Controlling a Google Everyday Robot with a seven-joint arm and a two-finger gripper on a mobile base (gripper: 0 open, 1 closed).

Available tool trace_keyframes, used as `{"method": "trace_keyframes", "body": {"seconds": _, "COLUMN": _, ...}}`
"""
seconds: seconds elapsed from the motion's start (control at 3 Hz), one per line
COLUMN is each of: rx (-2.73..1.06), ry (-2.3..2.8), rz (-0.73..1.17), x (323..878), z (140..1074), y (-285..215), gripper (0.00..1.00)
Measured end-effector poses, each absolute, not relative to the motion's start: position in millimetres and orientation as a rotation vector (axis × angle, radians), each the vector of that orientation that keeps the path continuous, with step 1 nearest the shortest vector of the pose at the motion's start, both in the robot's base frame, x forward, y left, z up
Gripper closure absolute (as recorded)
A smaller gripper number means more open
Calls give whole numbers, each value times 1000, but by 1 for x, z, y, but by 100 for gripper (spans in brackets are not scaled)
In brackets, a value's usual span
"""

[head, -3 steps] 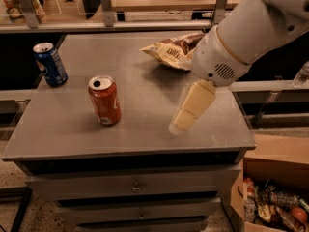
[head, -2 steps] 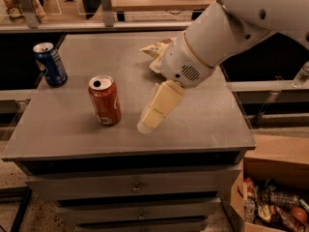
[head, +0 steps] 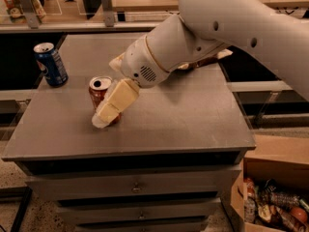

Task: Pick coke can

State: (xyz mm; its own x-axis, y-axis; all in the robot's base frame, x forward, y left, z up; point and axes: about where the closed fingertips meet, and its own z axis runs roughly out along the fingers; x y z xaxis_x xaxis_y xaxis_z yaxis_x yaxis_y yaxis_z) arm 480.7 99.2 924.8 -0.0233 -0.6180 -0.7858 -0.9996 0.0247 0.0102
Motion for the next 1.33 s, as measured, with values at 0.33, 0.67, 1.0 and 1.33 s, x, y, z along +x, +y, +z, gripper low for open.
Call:
{"method": "trace_keyframes", "body": {"seconds": 0.33, "rx": -1647, "ry": 1597, "rz": 833, "x": 493, "z": 921, "y": 134, "gripper": 0}}
{"method": "trace_keyframes", "body": {"seconds": 0.67, "rx": -1647, "ry": 1597, "rz": 833, "x": 493, "z": 921, "y": 134, "gripper": 0}}
{"method": "trace_keyframes", "body": {"seconds": 1.0, "rx": -1597, "ry": 1569, "rz": 835, "x": 502, "z": 917, "y": 126, "gripper": 0}}
{"method": "trace_keyframes", "body": {"seconds": 1.33, "rx": -1543, "ry": 1531, "rz": 858, "x": 515, "z": 904, "y": 120, "gripper": 0}}
